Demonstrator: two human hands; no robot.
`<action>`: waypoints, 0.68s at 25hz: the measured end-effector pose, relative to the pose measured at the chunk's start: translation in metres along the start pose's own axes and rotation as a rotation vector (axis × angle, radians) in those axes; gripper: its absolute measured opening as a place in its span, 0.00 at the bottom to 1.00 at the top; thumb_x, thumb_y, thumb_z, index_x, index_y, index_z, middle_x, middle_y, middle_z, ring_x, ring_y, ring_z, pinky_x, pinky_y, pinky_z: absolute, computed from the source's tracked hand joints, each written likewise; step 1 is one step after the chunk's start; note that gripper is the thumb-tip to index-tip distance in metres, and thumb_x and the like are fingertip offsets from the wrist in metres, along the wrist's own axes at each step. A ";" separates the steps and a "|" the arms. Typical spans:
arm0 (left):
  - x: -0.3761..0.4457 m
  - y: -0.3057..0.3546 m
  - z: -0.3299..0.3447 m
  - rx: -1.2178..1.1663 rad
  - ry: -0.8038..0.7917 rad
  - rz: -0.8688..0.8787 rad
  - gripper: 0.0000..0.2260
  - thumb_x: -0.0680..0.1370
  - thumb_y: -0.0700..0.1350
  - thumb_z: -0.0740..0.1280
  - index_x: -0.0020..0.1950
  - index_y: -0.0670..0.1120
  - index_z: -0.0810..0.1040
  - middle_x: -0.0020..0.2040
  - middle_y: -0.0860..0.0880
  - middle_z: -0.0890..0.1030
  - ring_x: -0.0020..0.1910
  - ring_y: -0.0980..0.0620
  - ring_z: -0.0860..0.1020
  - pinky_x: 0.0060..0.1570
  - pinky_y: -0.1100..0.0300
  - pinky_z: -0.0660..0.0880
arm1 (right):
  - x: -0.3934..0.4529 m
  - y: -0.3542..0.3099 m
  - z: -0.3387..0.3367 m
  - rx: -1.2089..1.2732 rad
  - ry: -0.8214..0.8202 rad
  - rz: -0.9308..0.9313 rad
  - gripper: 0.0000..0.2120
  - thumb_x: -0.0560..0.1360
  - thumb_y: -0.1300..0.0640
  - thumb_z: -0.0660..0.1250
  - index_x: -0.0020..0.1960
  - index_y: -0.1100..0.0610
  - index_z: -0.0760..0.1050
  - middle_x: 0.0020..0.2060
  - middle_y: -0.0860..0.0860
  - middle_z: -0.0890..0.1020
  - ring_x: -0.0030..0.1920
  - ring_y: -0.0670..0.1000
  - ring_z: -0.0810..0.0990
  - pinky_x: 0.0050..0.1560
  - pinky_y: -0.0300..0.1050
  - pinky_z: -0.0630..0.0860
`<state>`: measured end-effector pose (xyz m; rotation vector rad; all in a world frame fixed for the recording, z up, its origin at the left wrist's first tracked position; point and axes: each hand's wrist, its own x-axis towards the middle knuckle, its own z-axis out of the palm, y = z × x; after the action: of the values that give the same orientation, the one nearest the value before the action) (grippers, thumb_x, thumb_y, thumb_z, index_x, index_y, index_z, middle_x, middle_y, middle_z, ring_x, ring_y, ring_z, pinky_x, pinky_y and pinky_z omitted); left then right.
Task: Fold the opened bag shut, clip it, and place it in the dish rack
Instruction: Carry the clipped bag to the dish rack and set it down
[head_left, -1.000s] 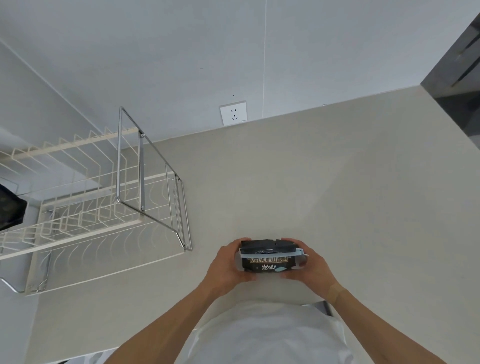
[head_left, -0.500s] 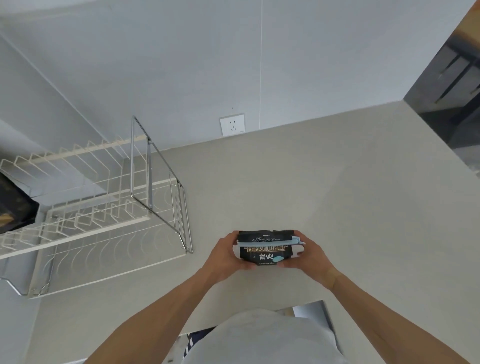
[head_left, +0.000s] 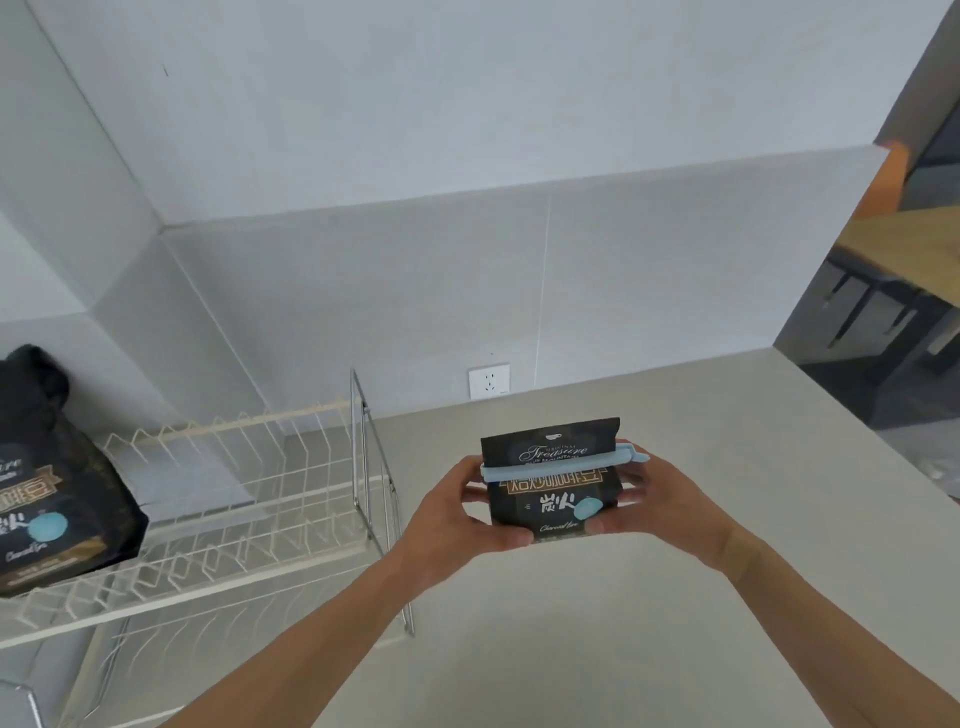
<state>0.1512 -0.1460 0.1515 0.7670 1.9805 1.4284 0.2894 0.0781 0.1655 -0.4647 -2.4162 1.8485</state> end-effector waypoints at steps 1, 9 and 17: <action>0.001 0.010 -0.008 -0.007 0.014 0.028 0.32 0.60 0.44 0.82 0.59 0.62 0.74 0.54 0.57 0.81 0.50 0.51 0.83 0.43 0.65 0.81 | 0.004 -0.014 -0.002 0.001 0.006 -0.024 0.30 0.58 0.55 0.82 0.55 0.39 0.76 0.51 0.44 0.84 0.53 0.47 0.82 0.53 0.46 0.79; 0.002 0.072 -0.086 -0.015 0.075 0.178 0.30 0.60 0.47 0.82 0.57 0.62 0.75 0.54 0.60 0.81 0.54 0.54 0.82 0.49 0.54 0.83 | 0.038 -0.095 0.019 0.064 0.035 -0.184 0.30 0.58 0.57 0.82 0.57 0.45 0.78 0.52 0.50 0.84 0.54 0.51 0.82 0.47 0.43 0.81; -0.026 0.068 -0.174 -0.073 0.160 0.219 0.31 0.59 0.48 0.81 0.58 0.59 0.75 0.52 0.55 0.82 0.54 0.51 0.82 0.47 0.48 0.83 | 0.073 -0.145 0.094 0.141 0.009 -0.299 0.31 0.58 0.54 0.81 0.60 0.47 0.76 0.54 0.50 0.83 0.52 0.52 0.81 0.48 0.55 0.83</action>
<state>0.0493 -0.2565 0.2656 0.8825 1.9985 1.7278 0.1689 -0.0235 0.2674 -0.0935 -2.1855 1.8592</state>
